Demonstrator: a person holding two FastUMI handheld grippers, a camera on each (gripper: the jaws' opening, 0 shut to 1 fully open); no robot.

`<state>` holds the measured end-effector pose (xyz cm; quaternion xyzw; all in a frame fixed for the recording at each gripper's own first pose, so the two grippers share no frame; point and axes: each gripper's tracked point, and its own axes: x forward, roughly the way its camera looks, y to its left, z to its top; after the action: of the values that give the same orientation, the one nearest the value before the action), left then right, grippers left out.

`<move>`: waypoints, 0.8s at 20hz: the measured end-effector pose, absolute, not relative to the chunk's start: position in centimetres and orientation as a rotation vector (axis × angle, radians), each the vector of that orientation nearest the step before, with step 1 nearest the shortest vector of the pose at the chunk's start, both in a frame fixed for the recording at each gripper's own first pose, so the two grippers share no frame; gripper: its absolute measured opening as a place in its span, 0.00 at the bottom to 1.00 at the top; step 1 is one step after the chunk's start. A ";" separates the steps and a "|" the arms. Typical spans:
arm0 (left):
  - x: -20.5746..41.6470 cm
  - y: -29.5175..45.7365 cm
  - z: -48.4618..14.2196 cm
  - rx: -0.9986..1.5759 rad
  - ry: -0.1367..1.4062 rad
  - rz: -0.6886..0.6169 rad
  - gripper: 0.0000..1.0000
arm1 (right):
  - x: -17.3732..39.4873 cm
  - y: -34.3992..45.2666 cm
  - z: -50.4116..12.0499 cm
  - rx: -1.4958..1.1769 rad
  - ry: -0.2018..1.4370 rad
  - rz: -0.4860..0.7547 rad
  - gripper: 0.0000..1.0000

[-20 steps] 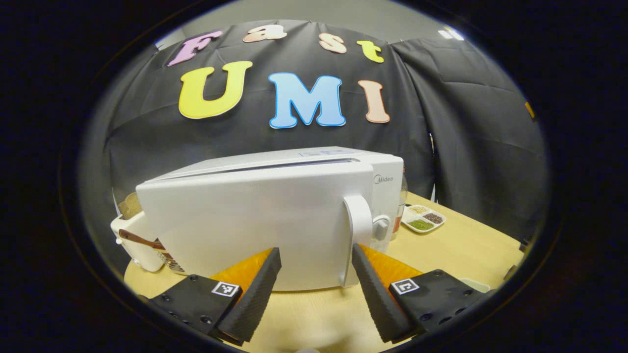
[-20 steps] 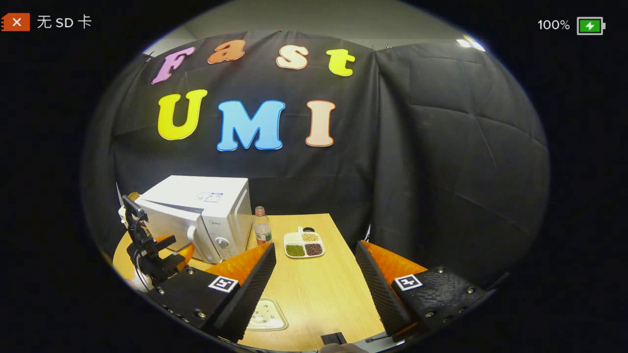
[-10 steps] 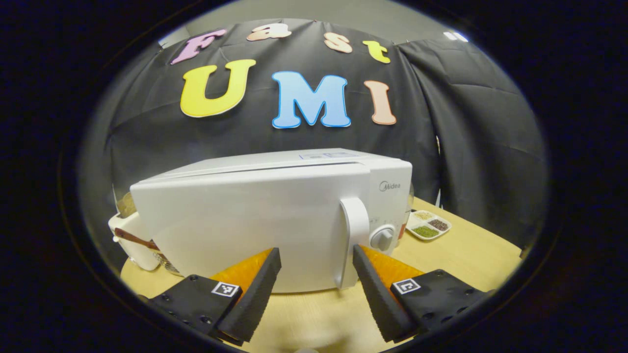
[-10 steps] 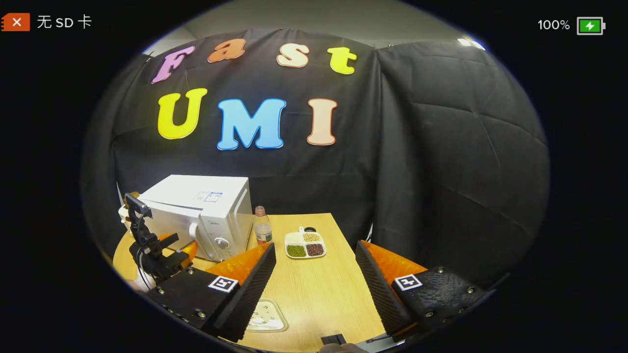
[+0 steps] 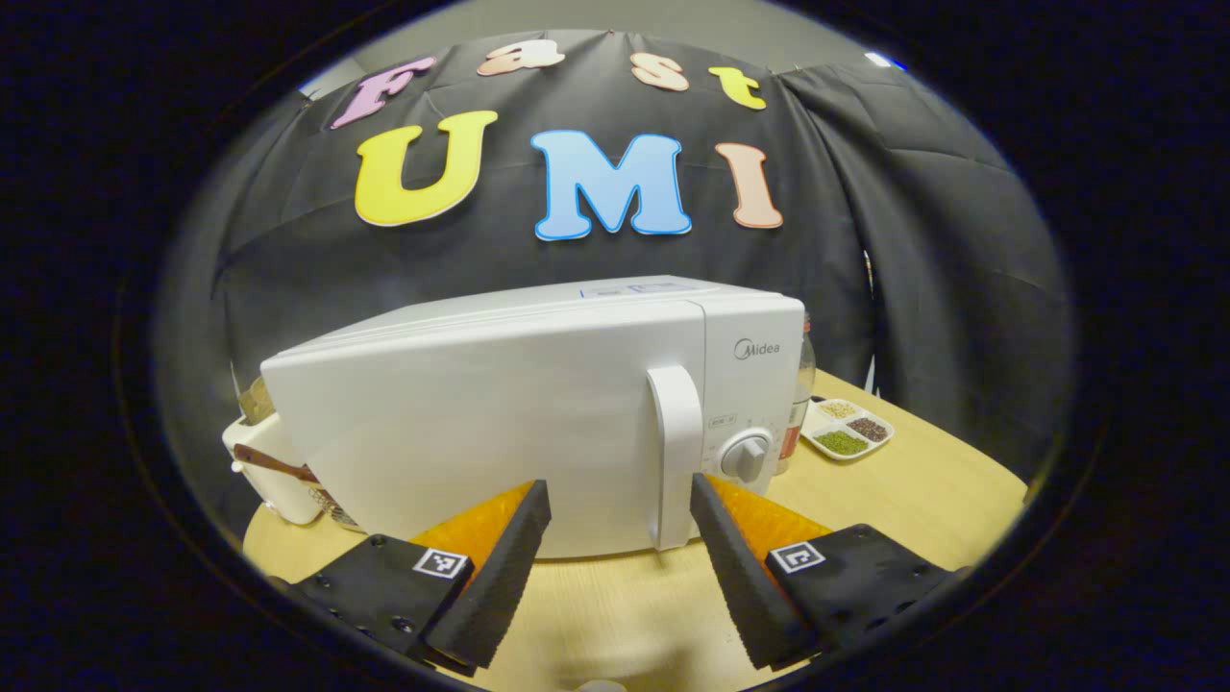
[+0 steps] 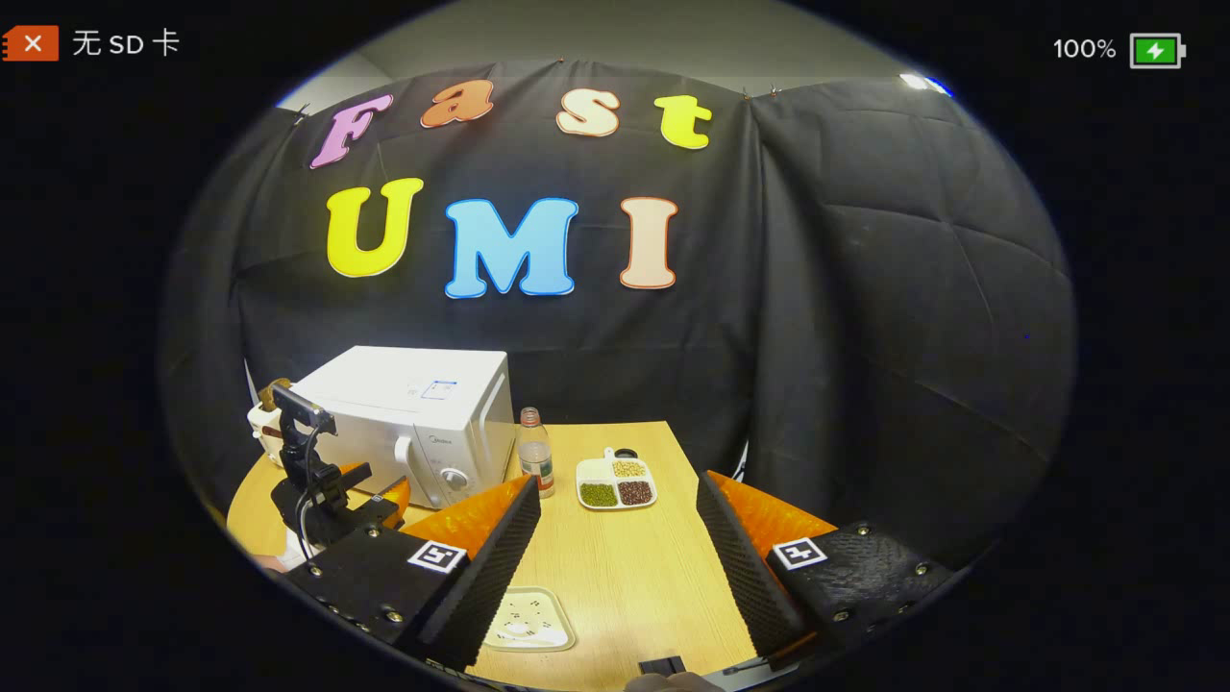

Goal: Open the microwave oven with the left hand, put the food in, and close the microwave oven.

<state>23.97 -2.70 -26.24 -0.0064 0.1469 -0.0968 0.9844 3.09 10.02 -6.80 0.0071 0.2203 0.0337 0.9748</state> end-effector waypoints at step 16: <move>6.0 9.8 5.0 -0.112 -0.002 0.055 0.96 | 4.9 13.0 1.5 0.111 0.196 0.219 0.99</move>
<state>6.03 9.80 5.02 -0.0558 -0.0008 0.0276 0.9981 4.93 12.98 1.50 0.0554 0.0974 0.1089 0.9877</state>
